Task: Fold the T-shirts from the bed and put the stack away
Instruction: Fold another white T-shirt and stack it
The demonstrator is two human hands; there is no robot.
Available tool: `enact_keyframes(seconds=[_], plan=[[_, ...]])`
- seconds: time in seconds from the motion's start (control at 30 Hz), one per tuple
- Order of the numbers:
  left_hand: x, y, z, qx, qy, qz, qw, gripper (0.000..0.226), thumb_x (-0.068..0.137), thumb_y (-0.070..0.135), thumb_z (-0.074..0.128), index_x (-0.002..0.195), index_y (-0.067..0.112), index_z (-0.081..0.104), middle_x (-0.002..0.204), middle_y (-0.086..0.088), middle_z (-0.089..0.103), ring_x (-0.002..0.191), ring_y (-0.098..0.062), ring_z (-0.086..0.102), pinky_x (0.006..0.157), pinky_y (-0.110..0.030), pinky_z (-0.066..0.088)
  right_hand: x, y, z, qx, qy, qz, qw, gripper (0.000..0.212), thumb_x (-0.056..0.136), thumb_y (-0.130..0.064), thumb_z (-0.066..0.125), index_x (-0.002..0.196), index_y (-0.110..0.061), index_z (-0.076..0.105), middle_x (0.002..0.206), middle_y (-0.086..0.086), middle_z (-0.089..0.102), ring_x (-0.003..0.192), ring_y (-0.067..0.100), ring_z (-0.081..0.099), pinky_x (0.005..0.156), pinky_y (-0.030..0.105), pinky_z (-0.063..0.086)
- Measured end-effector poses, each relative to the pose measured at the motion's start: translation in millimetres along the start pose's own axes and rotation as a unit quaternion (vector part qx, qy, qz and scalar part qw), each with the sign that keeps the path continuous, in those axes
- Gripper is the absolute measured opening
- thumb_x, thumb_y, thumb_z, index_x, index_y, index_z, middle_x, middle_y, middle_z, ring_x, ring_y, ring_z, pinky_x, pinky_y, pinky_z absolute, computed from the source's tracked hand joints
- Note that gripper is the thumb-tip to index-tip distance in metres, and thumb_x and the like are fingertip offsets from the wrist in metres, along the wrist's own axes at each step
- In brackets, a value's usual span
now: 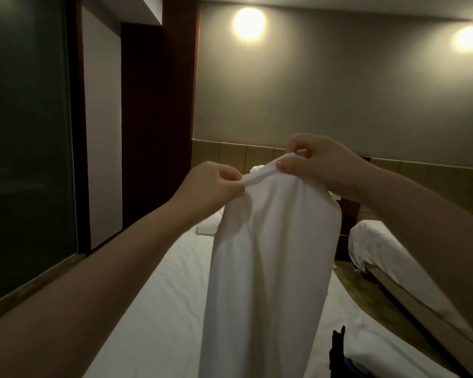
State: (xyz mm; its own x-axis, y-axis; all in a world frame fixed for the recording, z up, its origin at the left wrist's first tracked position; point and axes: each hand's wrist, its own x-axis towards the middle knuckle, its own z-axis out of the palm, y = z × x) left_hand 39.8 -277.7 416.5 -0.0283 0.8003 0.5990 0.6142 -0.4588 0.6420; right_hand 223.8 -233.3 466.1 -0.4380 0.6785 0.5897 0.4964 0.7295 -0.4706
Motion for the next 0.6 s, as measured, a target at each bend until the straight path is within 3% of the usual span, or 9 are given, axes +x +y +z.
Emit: enact_keyframes(seconds=[0.1,0.17,0.27,0.3,0.43,0.53,0.6], plan=[[-1,-1,1,0.002,-0.004,0.007,1.000,0.017,0.082,0.014,0.060,0.069,0.016,0.071,0.073,0.001,0.066,0.074,-0.013,0.059,0.078,-0.035,0.051,-5,3,-5,0.012,-0.023,0.018,0.999,0.017,0.085,-0.020,0.066,0.073,-0.013,0.055,0.068,-0.002,0.052,0.048,-0.007,0.044,0.045,0.004,0.034],[-3,-4,7,0.022,-0.027,0.013,0.999,0.017,0.079,0.028,0.061,0.074,0.015,0.071,0.077,0.001,0.066,0.078,-0.014,0.061,0.082,-0.037,0.052,-4,4,-6,0.007,-0.007,0.015,1.000,0.019,0.084,-0.020,0.067,0.072,-0.012,0.054,0.065,-0.003,0.049,0.046,-0.006,0.042,0.044,0.005,0.033],[-13,-14,23,0.058,-0.070,0.012,0.996,0.063,0.058,0.058,0.049,0.081,0.003,0.070,0.085,-0.014,0.066,0.082,-0.026,0.062,0.080,-0.045,0.052,-2,5,-8,-0.017,0.026,-0.004,1.000,0.021,0.084,-0.021,0.066,0.075,-0.009,0.051,0.066,-0.004,0.043,0.047,-0.005,0.037,0.044,0.006,0.029],[-16,-21,30,0.068,-0.085,0.006,0.994,0.069,0.058,0.062,0.048,0.082,0.000,0.069,0.085,-0.016,0.066,0.081,-0.027,0.062,0.079,-0.045,0.052,-1,6,-9,-0.025,0.032,-0.009,0.999,0.022,0.084,-0.022,0.066,0.075,-0.010,0.051,0.067,-0.004,0.042,0.048,-0.005,0.037,0.045,0.007,0.028],[-28,-44,52,0.047,-0.082,-0.030,0.995,0.049,0.084,0.044,0.060,0.084,-0.004,0.068,0.086,-0.017,0.066,0.082,-0.028,0.061,0.077,-0.040,0.049,-5,10,-12,-0.037,0.030,0.002,0.999,0.020,0.085,-0.022,0.065,0.074,-0.014,0.051,0.069,-0.004,0.044,0.059,0.001,0.039,0.046,0.006,0.030],[-38,-57,64,0.000,-0.066,-0.048,0.997,0.061,0.073,0.052,0.052,0.082,-0.006,0.067,0.090,-0.019,0.065,0.080,-0.030,0.060,0.072,-0.038,0.048,-10,16,-15,-0.041,0.030,0.019,0.999,0.020,0.087,-0.022,0.064,0.073,-0.016,0.051,0.071,-0.003,0.046,0.062,0.004,0.040,0.045,0.005,0.031],[-46,-64,74,-0.003,-0.094,-0.068,0.993,0.059,0.071,0.053,0.048,0.083,-0.002,0.069,0.088,-0.015,0.067,0.078,-0.025,0.063,0.072,-0.035,0.051,-13,20,-18,-0.019,0.034,0.037,0.999,0.017,0.088,-0.023,0.062,0.080,-0.012,0.053,0.073,-0.003,0.047,0.063,0.004,0.042,0.045,0.003,0.033]])
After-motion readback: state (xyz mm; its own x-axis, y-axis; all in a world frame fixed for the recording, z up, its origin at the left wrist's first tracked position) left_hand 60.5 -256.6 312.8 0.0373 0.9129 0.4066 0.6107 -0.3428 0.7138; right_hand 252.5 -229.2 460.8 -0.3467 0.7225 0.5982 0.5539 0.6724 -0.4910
